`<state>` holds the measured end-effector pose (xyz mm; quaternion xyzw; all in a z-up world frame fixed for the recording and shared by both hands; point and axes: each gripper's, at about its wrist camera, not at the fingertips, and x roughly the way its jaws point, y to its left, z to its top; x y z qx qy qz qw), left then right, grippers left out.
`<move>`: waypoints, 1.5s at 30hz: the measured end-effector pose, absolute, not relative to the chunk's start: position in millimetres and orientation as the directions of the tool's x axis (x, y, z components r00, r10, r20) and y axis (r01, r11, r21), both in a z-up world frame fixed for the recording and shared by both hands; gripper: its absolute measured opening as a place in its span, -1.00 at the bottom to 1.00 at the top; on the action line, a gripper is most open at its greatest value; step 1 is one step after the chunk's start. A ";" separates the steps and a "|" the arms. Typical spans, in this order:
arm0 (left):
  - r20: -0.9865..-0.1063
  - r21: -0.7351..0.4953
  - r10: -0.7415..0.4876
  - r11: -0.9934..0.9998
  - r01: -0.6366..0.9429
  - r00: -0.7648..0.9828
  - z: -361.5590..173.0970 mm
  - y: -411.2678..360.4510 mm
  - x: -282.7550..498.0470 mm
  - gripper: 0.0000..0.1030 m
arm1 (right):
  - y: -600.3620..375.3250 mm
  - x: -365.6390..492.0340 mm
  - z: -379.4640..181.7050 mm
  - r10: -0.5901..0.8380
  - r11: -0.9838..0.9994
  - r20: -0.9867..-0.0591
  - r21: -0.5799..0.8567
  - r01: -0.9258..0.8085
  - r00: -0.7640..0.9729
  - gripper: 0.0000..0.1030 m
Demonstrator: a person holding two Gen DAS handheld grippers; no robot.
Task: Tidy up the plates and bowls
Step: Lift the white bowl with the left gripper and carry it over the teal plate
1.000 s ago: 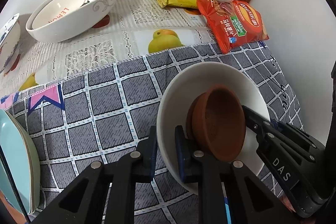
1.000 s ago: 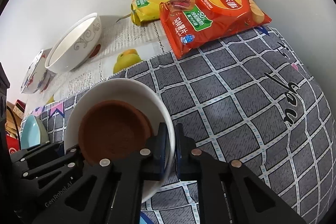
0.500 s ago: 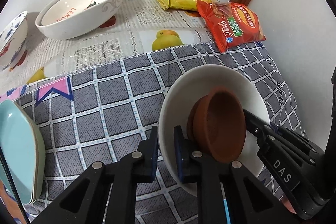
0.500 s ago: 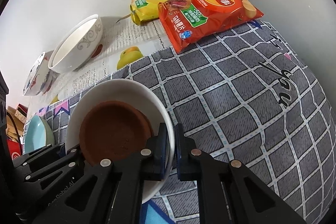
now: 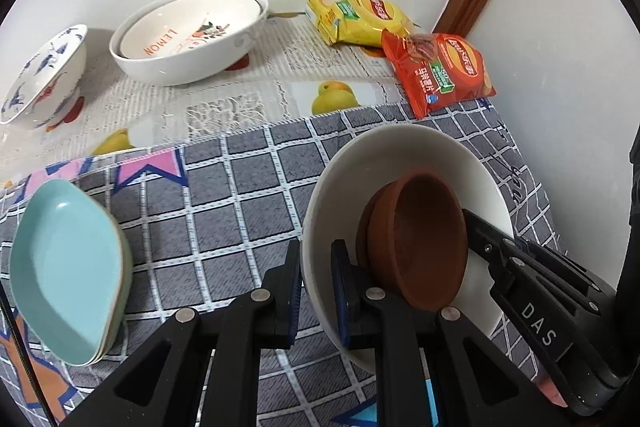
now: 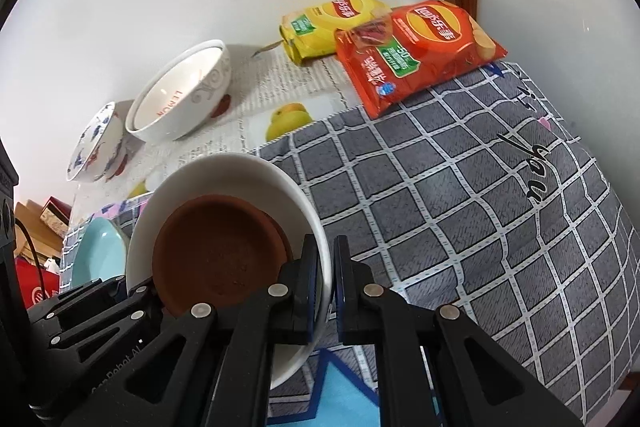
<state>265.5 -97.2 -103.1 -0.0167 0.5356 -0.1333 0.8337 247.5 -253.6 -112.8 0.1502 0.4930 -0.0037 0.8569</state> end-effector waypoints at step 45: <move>-0.867 -0.183 -0.211 0.977 0.107 0.452 -71.7 2.5 245.5 -0.73 | -155.3 240.0 -79.4 0.187 0.969 -0.820 0.246 0.038 0.540 -0.85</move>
